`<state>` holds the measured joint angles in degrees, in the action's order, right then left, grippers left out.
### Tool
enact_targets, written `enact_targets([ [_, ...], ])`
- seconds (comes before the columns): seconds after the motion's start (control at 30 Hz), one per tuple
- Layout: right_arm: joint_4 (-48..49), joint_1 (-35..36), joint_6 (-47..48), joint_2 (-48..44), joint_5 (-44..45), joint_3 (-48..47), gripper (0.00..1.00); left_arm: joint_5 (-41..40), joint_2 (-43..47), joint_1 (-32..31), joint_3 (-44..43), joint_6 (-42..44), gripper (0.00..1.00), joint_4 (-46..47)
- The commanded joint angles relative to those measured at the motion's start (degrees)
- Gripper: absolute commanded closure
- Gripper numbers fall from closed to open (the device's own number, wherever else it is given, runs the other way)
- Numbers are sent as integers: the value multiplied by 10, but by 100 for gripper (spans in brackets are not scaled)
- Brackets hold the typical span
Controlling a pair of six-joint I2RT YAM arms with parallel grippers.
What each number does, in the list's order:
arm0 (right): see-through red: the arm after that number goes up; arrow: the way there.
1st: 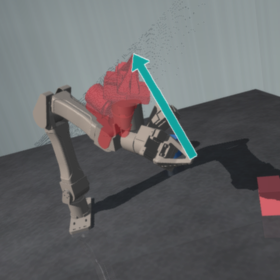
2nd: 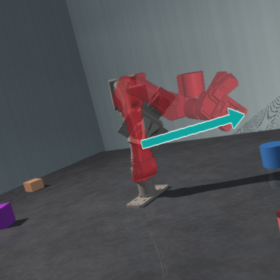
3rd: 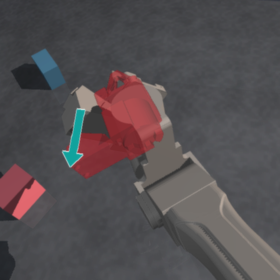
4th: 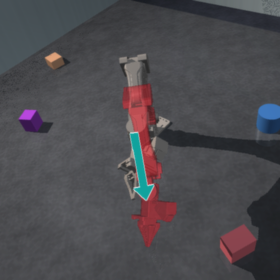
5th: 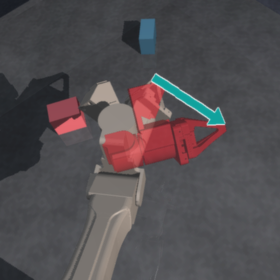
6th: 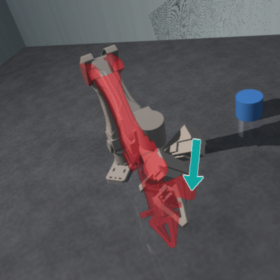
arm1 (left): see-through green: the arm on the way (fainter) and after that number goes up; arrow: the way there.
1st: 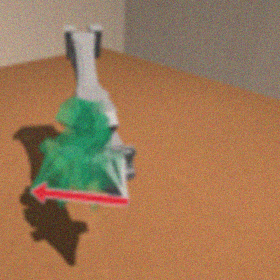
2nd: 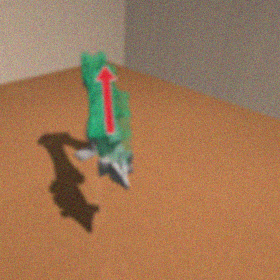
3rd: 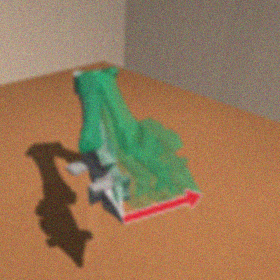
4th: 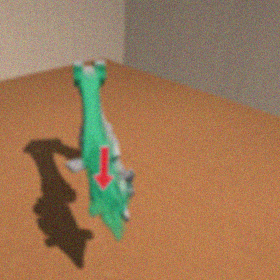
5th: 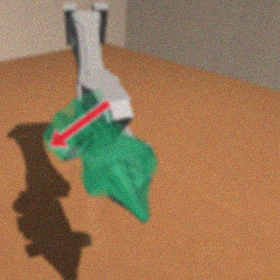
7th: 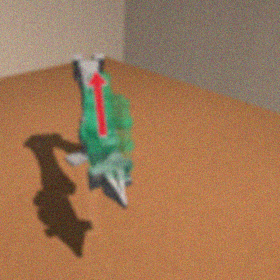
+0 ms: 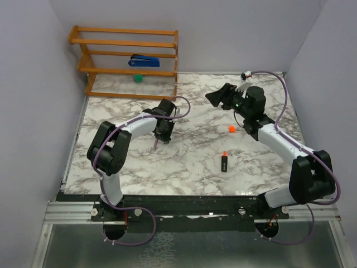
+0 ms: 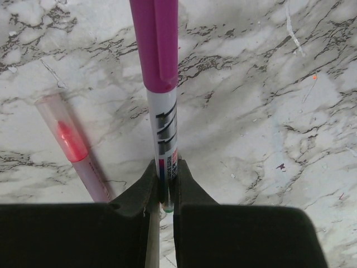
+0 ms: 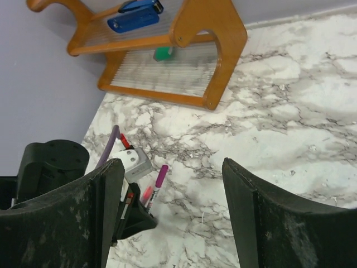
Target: Insert the pens into the pen caps
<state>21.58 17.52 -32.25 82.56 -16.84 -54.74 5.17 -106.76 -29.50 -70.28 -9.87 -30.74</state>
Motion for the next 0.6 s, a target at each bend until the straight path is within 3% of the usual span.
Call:
enact_targets([
  [0.0, -52, -1, 21, -15, 29, 14, 24, -28, -18, -8, -20, -14, 100, -56],
  [0.07, -74, -1, 21, -19, 38, 20, 24, -31, -19, -10, -24, -17, 99, -65],
  [0.37, -174, -1, 23, -56, 64, 67, 24, -40, -20, -18, -38, -20, 73, -85],
  [0.57, -265, -1, 41, -89, 68, 69, 25, -42, -4, -22, -52, -17, 65, -84],
])
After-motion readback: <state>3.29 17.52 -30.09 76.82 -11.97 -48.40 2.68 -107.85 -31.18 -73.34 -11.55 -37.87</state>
